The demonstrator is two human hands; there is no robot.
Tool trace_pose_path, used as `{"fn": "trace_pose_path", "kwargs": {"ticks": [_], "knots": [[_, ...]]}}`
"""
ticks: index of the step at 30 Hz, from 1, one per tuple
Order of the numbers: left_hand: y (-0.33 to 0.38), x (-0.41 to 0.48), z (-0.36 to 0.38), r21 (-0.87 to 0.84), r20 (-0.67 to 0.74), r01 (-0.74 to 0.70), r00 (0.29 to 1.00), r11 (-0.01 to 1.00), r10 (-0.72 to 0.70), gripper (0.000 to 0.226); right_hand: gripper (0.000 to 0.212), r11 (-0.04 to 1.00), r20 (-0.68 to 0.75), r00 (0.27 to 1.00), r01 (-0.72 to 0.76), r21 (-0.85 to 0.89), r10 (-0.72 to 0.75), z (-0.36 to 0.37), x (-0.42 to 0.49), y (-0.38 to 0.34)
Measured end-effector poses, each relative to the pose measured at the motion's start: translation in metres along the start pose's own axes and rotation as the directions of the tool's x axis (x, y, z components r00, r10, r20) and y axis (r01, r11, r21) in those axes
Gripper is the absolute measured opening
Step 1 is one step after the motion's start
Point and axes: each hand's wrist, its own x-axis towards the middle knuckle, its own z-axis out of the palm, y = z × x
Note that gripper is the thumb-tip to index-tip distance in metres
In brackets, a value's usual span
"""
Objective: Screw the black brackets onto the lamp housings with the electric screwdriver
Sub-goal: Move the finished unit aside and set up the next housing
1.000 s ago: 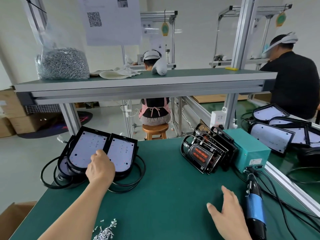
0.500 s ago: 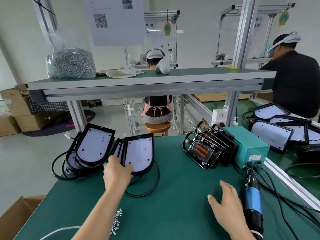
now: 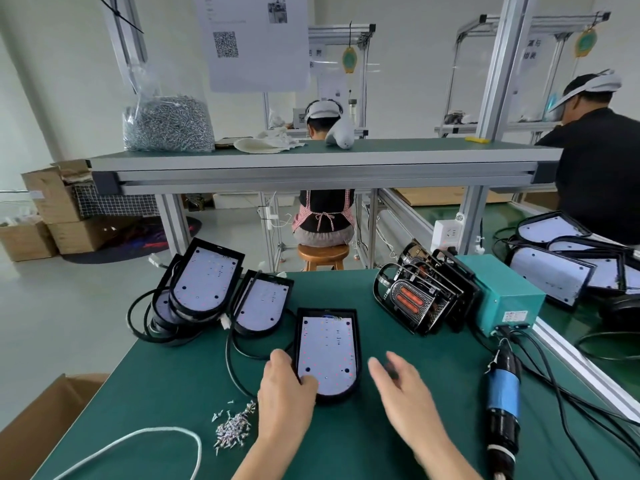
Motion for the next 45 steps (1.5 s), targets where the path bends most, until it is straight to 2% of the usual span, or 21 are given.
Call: {"fn": "trace_pose_path", "kwargs": {"ticks": [2,3,5,7,9,10,13,16,22,25,27,30,33,34,36,37,38,40,41,44,45], "knots": [[0.002,0.000,0.000,0.042,0.013,-0.033,0.999,0.999,0.033,0.021,0.069,0.999,0.056,0.998,-0.041,0.026,0.039,0.016,0.004,-0.011],[0.003,0.000,0.000,0.079,0.023,-0.056,0.998,0.995,0.055,0.021,0.065,0.999,0.067,0.997,-0.040,-0.009,0.040,0.021,0.007,-0.014],[0.002,0.004,-0.004,0.195,0.006,-0.098,0.995,0.976,0.098,0.018,0.036,0.997,0.061,0.998,-0.010,-0.078,0.015,0.028,0.012,-0.016],[-0.002,0.018,-0.017,0.287,-0.129,-0.080,0.984,0.955,0.121,0.022,0.012,0.998,0.045,0.999,0.007,-0.056,-0.005,0.031,0.013,-0.015],[-0.009,0.042,-0.036,0.340,-0.273,0.008,0.958,0.940,0.090,0.035,0.011,1.000,0.029,0.999,0.028,0.003,-0.028,0.032,0.012,-0.011],[-0.013,0.054,-0.046,0.364,-0.291,0.074,0.956,0.929,0.038,0.039,0.012,0.999,0.014,0.999,0.041,0.023,-0.042,0.032,0.012,-0.008],[-0.021,0.083,-0.066,0.434,-0.207,0.243,0.964,0.867,-0.167,0.035,0.012,0.997,-0.026,0.998,0.058,0.056,-0.057,0.032,0.011,-0.004],[-0.025,0.094,-0.071,0.471,-0.145,0.220,0.975,0.854,-0.170,0.021,0.016,0.991,-0.042,0.998,0.045,0.128,-0.040,0.031,0.013,-0.003],[-0.002,0.073,-0.057,0.320,-0.175,-0.052,0.978,0.946,0.113,0.017,0.017,0.940,-0.086,0.995,-0.023,0.341,0.055,0.022,0.011,0.000],[0.006,0.052,-0.047,0.208,-0.104,-0.149,0.979,0.967,0.173,0.016,0.025,0.942,-0.154,0.988,0.043,0.334,0.010,0.010,0.005,-0.002],[0.006,0.036,-0.038,0.163,-0.053,-0.180,0.980,0.970,0.191,0.016,0.032,0.957,-0.199,0.979,0.104,0.269,-0.050,0.001,0.001,-0.004],[0.001,0.007,-0.023,0.090,0.025,-0.144,0.990,0.986,0.142,0.020,0.037,0.978,-0.200,0.974,0.140,0.153,-0.108,-0.013,-0.005,-0.005],[-0.008,-0.028,-0.006,-0.088,0.111,0.056,0.993,0.994,-0.046,0.026,0.030,0.992,-0.111,0.987,0.119,0.045,-0.113,-0.022,-0.011,0.000],[-0.013,-0.035,-0.003,-0.127,0.130,0.078,0.990,0.989,-0.062,0.023,0.024,0.993,-0.069,0.991,0.116,-0.009,-0.116,-0.023,-0.011,0.004],[-0.019,-0.044,0.003,-0.127,0.158,0.024,0.987,0.992,-0.003,0.009,0.018,0.988,0.004,0.995,0.096,-0.121,-0.097,-0.023,-0.011,0.010],[-0.018,-0.047,0.005,-0.101,0.169,-0.024,0.985,0.995,0.041,0.012,0.020,0.985,0.021,0.997,0.082,-0.150,-0.080,-0.024,-0.011,0.012],[-0.015,-0.049,0.004,-0.036,0.156,-0.112,0.981,0.993,0.116,0.018,0.022,0.985,0.019,0.998,0.067,-0.160,-0.065,-0.025,-0.011,0.013],[-0.010,-0.050,0.001,0.100,-0.014,-0.301,0.953,0.948,0.304,0.034,0.025,0.985,0.000,0.999,0.042,-0.169,-0.043,-0.027,-0.010,0.013],[-0.004,-0.051,0.001,0.109,-0.041,-0.283,0.957,0.953,0.289,0.035,0.025,0.983,-0.006,0.999,0.036,-0.178,-0.038,-0.027,-0.010,0.013],[0.009,-0.038,0.005,0.022,-0.094,-0.104,0.990,0.994,0.105,0.021,0.022,0.983,-0.005,0.999,0.031,-0.179,-0.033,-0.025,-0.008,0.014],[0.013,-0.033,0.008,0.006,-0.075,-0.057,0.996,0.998,0.058,0.027,0.020,0.984,0.007,1.000,0.030,-0.176,-0.029,-0.025,-0.008,0.014]]}}
